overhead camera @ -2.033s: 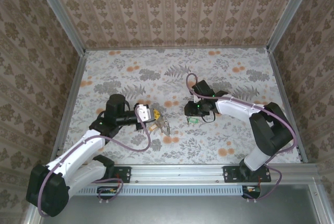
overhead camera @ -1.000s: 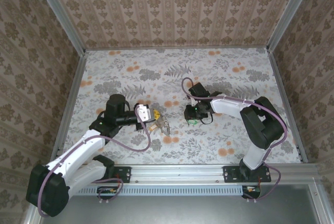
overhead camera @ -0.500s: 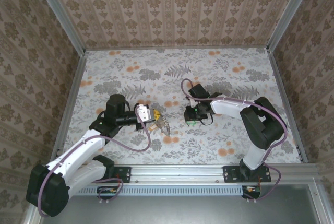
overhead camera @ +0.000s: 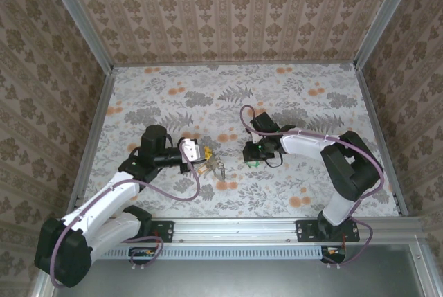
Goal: Put the keys on the keyring
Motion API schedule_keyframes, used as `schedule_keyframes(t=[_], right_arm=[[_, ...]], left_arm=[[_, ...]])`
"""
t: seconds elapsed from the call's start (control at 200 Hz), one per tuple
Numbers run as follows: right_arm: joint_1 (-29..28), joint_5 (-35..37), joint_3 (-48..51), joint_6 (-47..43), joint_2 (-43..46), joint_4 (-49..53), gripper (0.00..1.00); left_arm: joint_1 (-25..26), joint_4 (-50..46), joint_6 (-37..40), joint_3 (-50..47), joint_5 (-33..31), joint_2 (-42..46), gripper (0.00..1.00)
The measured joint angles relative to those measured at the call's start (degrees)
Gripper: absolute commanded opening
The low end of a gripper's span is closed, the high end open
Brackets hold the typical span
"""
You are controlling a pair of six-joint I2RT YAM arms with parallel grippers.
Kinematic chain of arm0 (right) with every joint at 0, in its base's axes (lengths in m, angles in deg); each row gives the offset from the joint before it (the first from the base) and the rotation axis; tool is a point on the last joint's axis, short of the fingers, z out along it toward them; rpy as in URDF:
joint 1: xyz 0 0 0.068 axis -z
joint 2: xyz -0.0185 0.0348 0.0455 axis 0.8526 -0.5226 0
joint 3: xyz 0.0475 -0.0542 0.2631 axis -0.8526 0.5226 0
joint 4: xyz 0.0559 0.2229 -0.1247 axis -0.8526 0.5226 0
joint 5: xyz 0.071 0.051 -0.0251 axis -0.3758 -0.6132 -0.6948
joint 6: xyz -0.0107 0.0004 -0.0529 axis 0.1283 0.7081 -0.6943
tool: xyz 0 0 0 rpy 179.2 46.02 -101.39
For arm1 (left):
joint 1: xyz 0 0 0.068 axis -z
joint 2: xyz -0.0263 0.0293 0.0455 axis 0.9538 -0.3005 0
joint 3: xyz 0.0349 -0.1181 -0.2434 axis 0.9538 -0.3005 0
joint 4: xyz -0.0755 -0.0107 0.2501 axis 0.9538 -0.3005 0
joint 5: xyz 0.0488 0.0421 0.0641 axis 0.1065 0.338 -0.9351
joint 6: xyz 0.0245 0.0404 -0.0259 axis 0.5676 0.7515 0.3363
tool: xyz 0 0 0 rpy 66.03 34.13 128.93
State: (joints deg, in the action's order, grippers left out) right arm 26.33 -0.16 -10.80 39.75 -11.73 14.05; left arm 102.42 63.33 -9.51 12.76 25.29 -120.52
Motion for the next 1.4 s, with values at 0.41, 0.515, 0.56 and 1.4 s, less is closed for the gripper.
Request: schedule_keyframes(t=[0.41, 0.515, 0.56, 1.4], right_arm=[[-0.74, -1.05, 0.13, -0.24, 0.00, -0.22, 0.25], [-0.90, -1.42, 0.39, -0.44, 0.00, -0.31, 0.26], [-0.90, -1.49, 0.48, -0.48, 0.00, -0.28, 0.26], [-2.38, -0.92, -0.55, -3.02, -2.43, -1.42, 0.16]], left_arm=[[0.00, -0.02, 0.00, 0.00, 0.00, 0.00, 0.00], [0.00, -0.07, 0.00, 0.00, 0.00, 0.00, 0.00], [0.00, -0.11, 0.00, 0.00, 0.00, 0.00, 0.00], [0.00, -0.20, 0.00, 0.00, -0.02, 0.00, 0.00]])
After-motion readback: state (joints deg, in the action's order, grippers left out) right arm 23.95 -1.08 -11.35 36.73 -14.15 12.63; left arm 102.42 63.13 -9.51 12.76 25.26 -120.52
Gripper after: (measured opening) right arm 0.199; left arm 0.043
